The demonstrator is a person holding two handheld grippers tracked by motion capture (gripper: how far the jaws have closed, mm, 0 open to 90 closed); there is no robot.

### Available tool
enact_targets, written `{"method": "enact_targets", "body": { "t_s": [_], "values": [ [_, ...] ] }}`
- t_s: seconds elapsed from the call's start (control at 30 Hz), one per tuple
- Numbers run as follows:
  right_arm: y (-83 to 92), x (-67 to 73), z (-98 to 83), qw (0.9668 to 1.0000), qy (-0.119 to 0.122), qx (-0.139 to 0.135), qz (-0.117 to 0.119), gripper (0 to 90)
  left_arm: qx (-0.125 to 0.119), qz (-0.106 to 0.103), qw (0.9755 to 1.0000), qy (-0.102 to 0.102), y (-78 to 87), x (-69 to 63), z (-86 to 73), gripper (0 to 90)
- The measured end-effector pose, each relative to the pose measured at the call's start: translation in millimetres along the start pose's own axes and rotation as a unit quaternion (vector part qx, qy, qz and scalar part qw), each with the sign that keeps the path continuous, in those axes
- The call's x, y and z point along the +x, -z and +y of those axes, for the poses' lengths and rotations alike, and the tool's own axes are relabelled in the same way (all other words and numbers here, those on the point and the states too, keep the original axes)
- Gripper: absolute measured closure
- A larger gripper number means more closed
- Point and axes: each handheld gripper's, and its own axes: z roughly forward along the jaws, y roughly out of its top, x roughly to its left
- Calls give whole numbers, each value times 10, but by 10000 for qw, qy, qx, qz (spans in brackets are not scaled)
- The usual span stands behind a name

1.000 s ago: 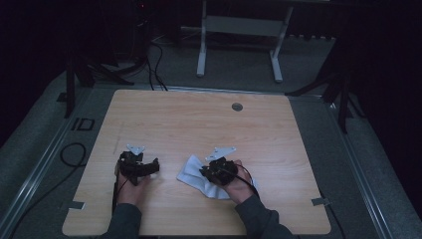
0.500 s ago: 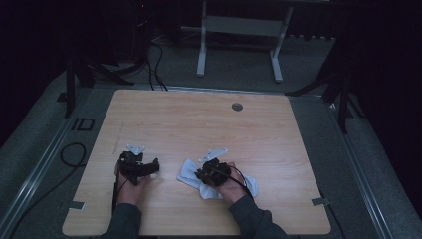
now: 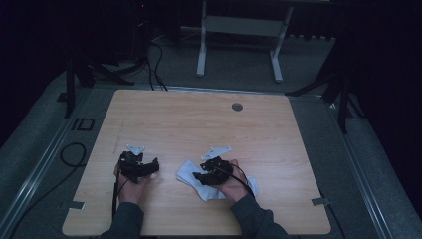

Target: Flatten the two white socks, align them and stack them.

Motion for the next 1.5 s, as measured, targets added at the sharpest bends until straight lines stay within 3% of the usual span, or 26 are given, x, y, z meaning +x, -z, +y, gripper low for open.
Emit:
{"method": "enact_targets", "body": {
  "t_s": [0.07,0.2,0.27,0.33,0.47,0.53,0.6,0.7,0.97,1.03,1.2,1.33,1.5],
  "values": [
    [39,-8,3,10000,34,-39,-21,534,-49,15,10000,17,7,-10,9,198],
    [130,-20,-4,9999,71,-101,-108,532,-54,-87,9999,-64,45,-55,23,478],
    [176,-35,-13,9998,100,-120,-140,530,-28,-259,9996,-146,67,-85,23,650],
    [216,-54,-27,9997,105,-122,-189,529,58,-416,9988,-244,85,-125,31,763],
    [270,-133,-87,9996,36,-107,-260,528,-40,-745,9959,-520,163,-262,67,892],
    [292,-175,-120,9995,-25,-99,-295,528,-111,-973,9932,-627,214,-336,85,895],
    [312,-210,-151,9995,-56,-93,-308,528,-84,-1364,9890,-573,248,-400,97,896],
    [349,-245,-195,9994,-98,-89,-319,529,-108,-1626,9841,-712,296,-517,112,897],
    [456,-300,-267,9991,-152,-154,-356,528,-187,-1950,9735,-1177,331,-836,107,897],
    [492,-317,-279,9990,-179,-182,-370,528,-147,-1925,9720,-1342,317,-897,90,896],
    [594,-373,-322,9985,-237,-247,-430,529,-48,-1966,9683,-1541,288,-978,49,896],
    [713,-432,-387,9973,-355,-295,-568,553,136,-1924,9680,-1605,237,-1011,11,897],
    [843,-513,-481,9955,-511,-313,-728,566,181,-1901,9677,-1646,229,-1039,-12,897]
  ]
}}
